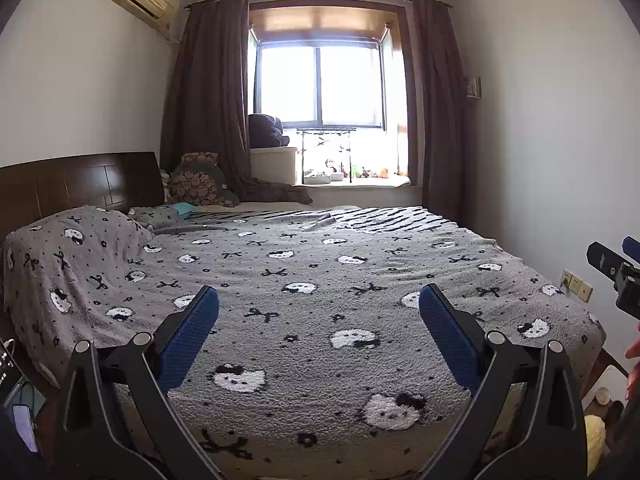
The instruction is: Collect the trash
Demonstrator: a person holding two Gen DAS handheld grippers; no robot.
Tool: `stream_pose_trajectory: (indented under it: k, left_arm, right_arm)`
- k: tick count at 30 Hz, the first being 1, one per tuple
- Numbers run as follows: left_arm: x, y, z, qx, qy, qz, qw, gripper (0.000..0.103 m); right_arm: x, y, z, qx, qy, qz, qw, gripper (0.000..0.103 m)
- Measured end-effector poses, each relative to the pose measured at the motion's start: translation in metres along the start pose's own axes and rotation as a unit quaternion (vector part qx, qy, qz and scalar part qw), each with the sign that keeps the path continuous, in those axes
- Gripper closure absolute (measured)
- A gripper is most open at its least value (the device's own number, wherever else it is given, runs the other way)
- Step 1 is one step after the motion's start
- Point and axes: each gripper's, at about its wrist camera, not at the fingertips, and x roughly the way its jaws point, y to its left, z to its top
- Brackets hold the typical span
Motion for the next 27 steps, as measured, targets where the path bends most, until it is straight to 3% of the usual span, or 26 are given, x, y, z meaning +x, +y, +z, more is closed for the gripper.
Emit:
stream_pose_trajectory:
  k: [27]
  left_arm:
    - [-0.001,-0.0048,0.0033,-0.007,-0.002,0.004,1.0,0.008]
  right_arm:
    - [0.001,0.0007,0.0048,0.002,0.0,0.007,1.0,0.003]
